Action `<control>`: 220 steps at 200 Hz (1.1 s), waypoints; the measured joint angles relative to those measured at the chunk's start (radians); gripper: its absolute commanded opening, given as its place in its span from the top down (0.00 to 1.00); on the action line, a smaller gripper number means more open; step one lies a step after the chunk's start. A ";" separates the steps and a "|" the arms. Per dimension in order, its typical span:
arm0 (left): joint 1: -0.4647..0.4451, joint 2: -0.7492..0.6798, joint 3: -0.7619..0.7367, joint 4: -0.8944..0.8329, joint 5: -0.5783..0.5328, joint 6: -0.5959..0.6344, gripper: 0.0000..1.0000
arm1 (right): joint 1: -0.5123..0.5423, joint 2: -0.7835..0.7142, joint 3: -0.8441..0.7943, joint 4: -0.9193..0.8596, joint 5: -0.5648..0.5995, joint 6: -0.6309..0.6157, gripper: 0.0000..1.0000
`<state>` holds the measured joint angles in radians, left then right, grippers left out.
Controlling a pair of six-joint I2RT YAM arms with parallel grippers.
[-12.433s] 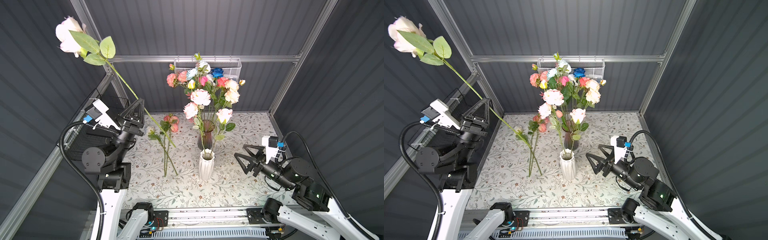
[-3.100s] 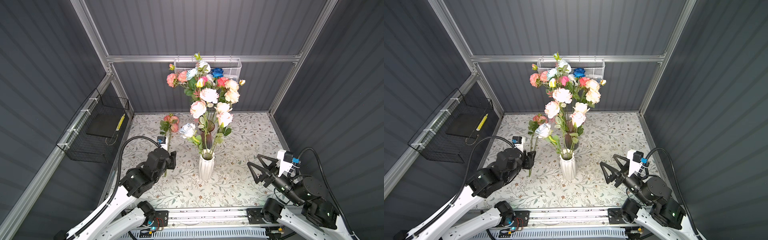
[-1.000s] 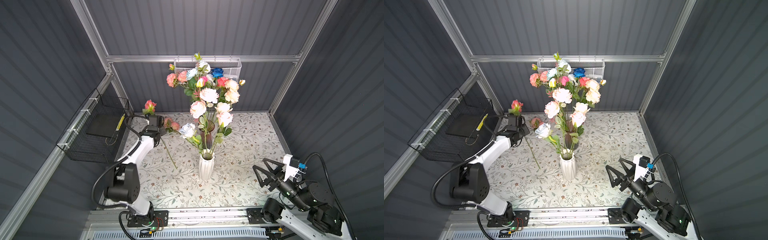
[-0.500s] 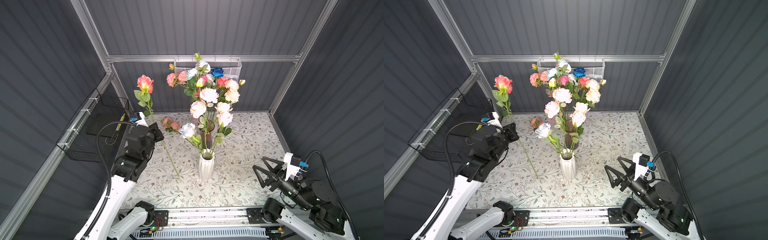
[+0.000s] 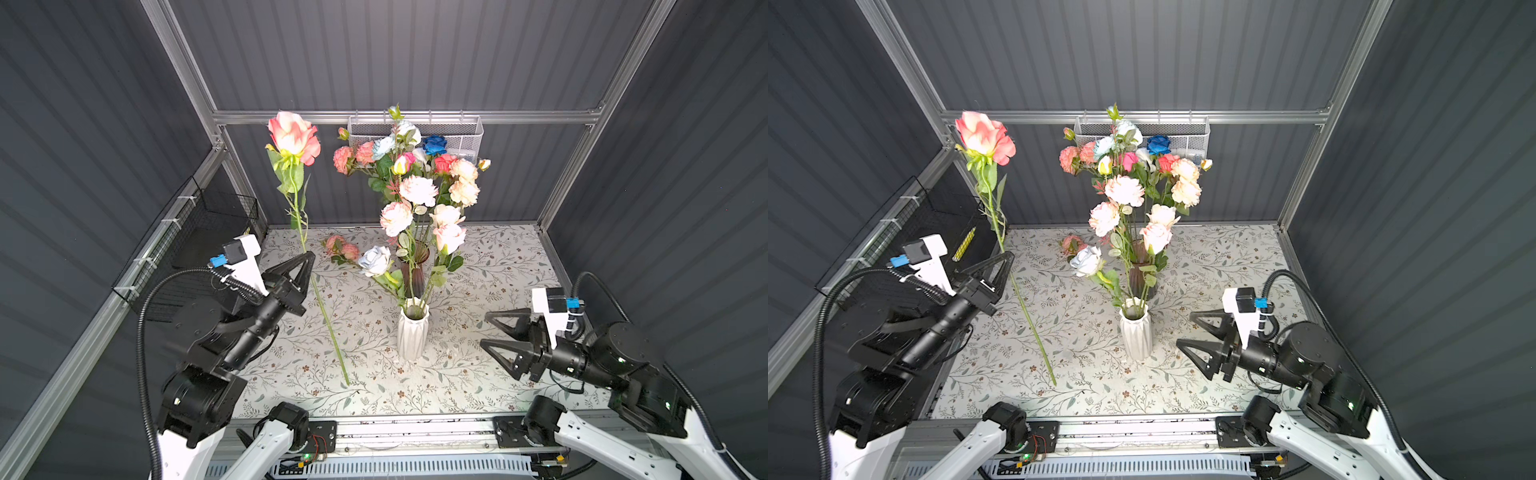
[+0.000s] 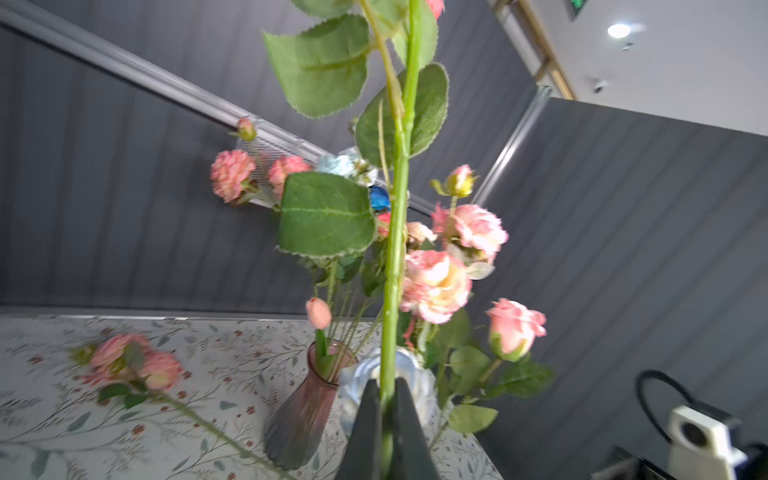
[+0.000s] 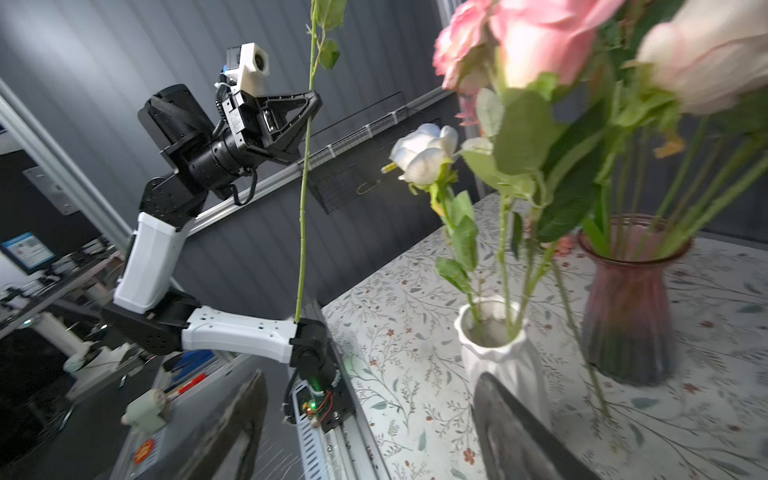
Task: Arrange the flowers into the vase
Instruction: 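Lift the pink rose high with the left gripper while right reaches toward it, then close the right gripper on the pink rose stem while left opens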
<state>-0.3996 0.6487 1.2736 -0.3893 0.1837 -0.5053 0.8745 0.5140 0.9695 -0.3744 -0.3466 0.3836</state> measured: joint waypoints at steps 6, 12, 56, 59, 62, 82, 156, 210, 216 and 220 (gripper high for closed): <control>0.000 -0.009 0.005 0.010 0.034 0.000 1.00 | 0.021 0.025 0.008 0.013 -0.014 0.001 0.20; 0.000 -0.016 0.008 0.023 0.069 0.000 1.00 | 0.056 0.057 0.022 0.021 -0.020 0.000 0.20; 0.000 -0.025 -0.040 0.140 0.264 -0.029 1.00 | 0.372 0.372 0.263 0.034 0.080 -0.083 0.20; 0.000 -0.025 -0.049 0.150 0.276 -0.032 1.00 | 0.385 0.398 0.288 0.037 0.087 -0.088 0.21; 0.000 -0.025 -0.056 0.158 0.286 -0.038 1.00 | 0.393 0.422 0.306 0.039 0.093 -0.092 0.21; 0.000 -0.025 -0.096 0.217 0.346 -0.066 1.00 | 0.415 0.576 0.421 0.058 0.120 -0.106 0.22; 0.000 -0.062 -0.136 0.422 0.504 -0.144 1.00 | 0.447 0.916 0.688 0.076 0.098 -0.131 0.43; 0.000 -0.057 -0.149 0.454 0.525 -0.175 0.70 | 0.444 0.946 0.728 0.119 0.048 -0.126 1.00; 0.000 -0.057 -0.149 0.458 0.525 -0.174 0.59 | 0.441 0.945 0.725 0.123 0.049 -0.129 1.00; 0.000 -0.057 -0.149 0.458 0.523 -0.176 0.50 | 0.440 0.944 0.723 0.124 0.048 -0.137 1.00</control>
<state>-0.3996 0.5915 1.1244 0.0689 0.7067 -0.6811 1.3144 1.4582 1.6928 -0.2501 -0.2985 0.2462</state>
